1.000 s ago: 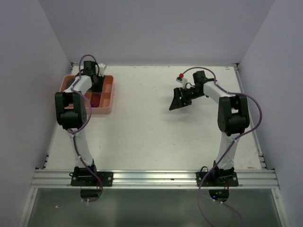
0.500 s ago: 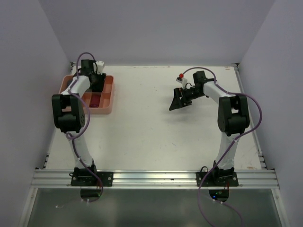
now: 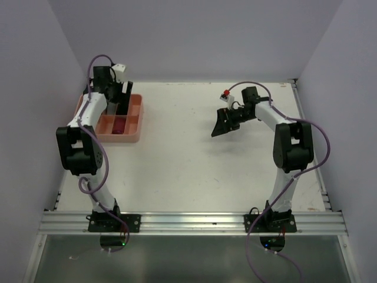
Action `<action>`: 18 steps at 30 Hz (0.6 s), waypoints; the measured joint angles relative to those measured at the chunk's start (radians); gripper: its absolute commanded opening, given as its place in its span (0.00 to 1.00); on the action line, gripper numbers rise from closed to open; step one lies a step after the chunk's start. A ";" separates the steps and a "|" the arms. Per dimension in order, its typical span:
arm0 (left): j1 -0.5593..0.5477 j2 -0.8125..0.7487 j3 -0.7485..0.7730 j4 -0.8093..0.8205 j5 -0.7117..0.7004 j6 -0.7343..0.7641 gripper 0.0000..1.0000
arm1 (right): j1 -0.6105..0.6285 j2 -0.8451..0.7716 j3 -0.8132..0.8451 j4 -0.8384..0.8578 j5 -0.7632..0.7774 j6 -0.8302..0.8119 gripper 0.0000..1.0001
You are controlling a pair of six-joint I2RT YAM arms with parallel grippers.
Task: Roll the underwear
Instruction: Place the rolled underwear into the container
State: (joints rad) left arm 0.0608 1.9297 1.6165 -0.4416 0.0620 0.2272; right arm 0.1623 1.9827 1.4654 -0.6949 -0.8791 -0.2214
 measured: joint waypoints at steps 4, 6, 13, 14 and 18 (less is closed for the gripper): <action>-0.005 -0.083 0.000 -0.001 0.046 0.001 1.00 | -0.002 -0.049 0.000 -0.001 0.028 -0.011 0.99; -0.011 -0.132 0.000 0.000 0.078 0.002 1.00 | -0.006 -0.079 0.000 -0.002 0.044 -0.017 0.99; -0.146 -0.313 -0.090 0.011 0.177 0.021 1.00 | -0.033 -0.229 -0.008 -0.003 0.161 -0.038 0.99; -0.173 -0.328 -0.114 0.012 0.205 0.019 1.00 | -0.035 -0.257 -0.023 0.005 0.184 -0.042 0.99; -0.228 -0.388 -0.297 0.040 0.282 0.015 1.00 | -0.048 -0.419 -0.171 0.023 0.307 -0.064 0.99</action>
State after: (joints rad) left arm -0.1669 1.5421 1.3197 -0.4015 0.3439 0.2424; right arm 0.1139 1.5639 1.2945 -0.6716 -0.5720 -0.2852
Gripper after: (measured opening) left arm 0.997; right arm 0.986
